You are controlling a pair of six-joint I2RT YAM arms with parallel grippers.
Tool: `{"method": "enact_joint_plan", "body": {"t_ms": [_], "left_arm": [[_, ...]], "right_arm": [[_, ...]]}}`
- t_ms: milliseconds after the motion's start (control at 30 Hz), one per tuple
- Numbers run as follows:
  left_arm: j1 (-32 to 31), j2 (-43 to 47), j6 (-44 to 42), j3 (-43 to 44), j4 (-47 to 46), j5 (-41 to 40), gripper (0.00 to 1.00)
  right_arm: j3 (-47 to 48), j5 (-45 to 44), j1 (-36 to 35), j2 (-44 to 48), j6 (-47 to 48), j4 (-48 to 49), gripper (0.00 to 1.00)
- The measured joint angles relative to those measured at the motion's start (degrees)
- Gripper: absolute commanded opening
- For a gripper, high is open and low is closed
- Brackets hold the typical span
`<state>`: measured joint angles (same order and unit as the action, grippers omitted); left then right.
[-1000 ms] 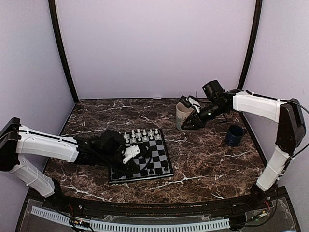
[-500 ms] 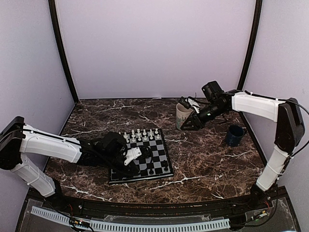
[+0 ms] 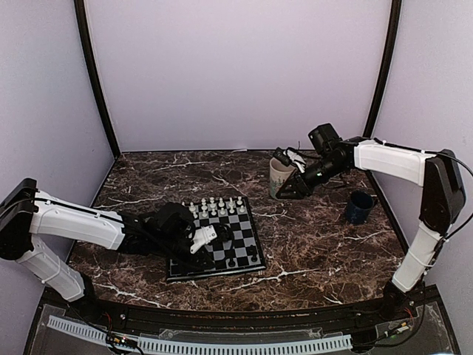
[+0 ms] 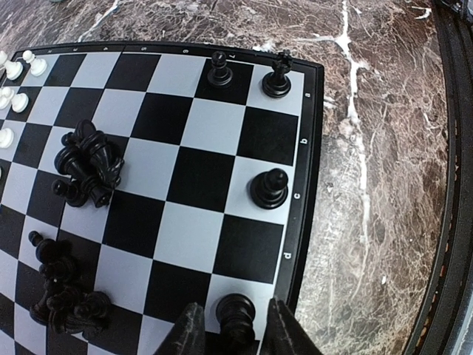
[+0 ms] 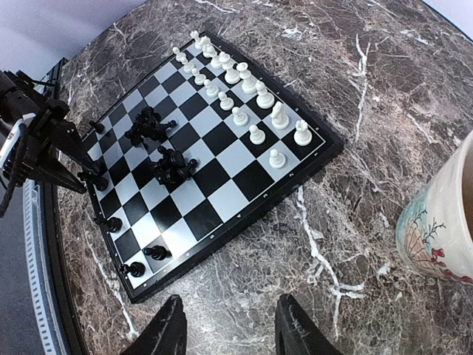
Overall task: Set up the chess pieces on the board
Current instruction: Place the queen at e8, then pick up the pawn from the chessboard.
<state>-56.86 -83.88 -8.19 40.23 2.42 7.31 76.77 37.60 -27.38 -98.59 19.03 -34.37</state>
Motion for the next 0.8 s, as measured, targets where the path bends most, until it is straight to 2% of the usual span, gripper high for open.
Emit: {"method": "enact_joint_plan", "body": {"t_ms": [400, 600, 700, 800], "left_arm": [[0.00, 7.69, 2.08, 3.06, 1.40, -5.40, 0.48], [1.46, 8.09, 7.26, 6.71, 0.09, -10.36, 0.56], [4.44, 7.69, 11.78, 7.87, -0.70, -12.09, 0.55], [9.20, 6.23, 16.81, 9.42, -1.53, -11.69, 0.48]], "right_arm": [[7.80, -0.33, -0.04, -0.85, 3.87, -4.00, 0.41], [12.48, -3.48, -1.97, -3.67, 7.80, -6.16, 0.39], [15.80, -5.84, -4.33, -7.02, 8.83, -7.45, 0.38], [18.56, -7.10, -7.04, -10.91, 9.33, -8.66, 0.36]]}}
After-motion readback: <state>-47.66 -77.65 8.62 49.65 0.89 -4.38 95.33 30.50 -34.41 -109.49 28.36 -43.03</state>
